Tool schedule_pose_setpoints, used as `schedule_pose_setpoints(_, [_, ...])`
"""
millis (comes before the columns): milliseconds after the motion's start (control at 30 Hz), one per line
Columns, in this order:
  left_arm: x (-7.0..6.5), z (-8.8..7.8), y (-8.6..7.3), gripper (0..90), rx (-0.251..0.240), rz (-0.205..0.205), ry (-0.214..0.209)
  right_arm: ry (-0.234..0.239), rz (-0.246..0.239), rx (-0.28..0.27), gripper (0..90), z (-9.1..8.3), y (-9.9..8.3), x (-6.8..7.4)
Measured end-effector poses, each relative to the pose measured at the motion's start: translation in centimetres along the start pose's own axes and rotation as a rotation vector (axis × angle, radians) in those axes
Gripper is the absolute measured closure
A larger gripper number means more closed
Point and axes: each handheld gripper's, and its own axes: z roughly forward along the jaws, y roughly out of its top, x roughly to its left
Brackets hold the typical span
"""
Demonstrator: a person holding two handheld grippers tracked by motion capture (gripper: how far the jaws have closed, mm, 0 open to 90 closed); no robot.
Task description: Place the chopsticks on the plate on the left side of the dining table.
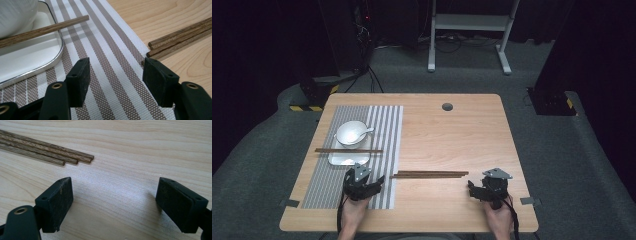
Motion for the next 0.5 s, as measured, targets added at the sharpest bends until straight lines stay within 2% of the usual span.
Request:
schedule_pose_setpoints(200, [0.1,0.5,-0.8,37.9,0.015,-0.018,0.007,0.01,-0.008,0.001,15.4,0.0,0.1,0.1])
schedule_pose_setpoints(300, [0.0,0.9,-1.4,37.8,0.023,-0.044,0.006,0.013,-0.015,0.0,15.3,0.1,0.1,0.3])
schedule_pose_setpoints(333, [-0.1,0.8,-1.4,37.1,0.023,-0.036,0.022,0.013,-0.012,0.0,15.2,0.1,0.1,0.3])
schedule_pose_setpoints(400, [-0.2,0.9,-1.4,36.2,0.024,-0.03,0.029,0.009,-0.009,-0.002,15.2,0.1,0.1,0.4])
schedule_pose_setpoints(500, [0.0,0.9,-1.4,33.7,0.029,-0.055,0.02,0.0,0.004,0.001,14.9,0.1,0.1,0.6])
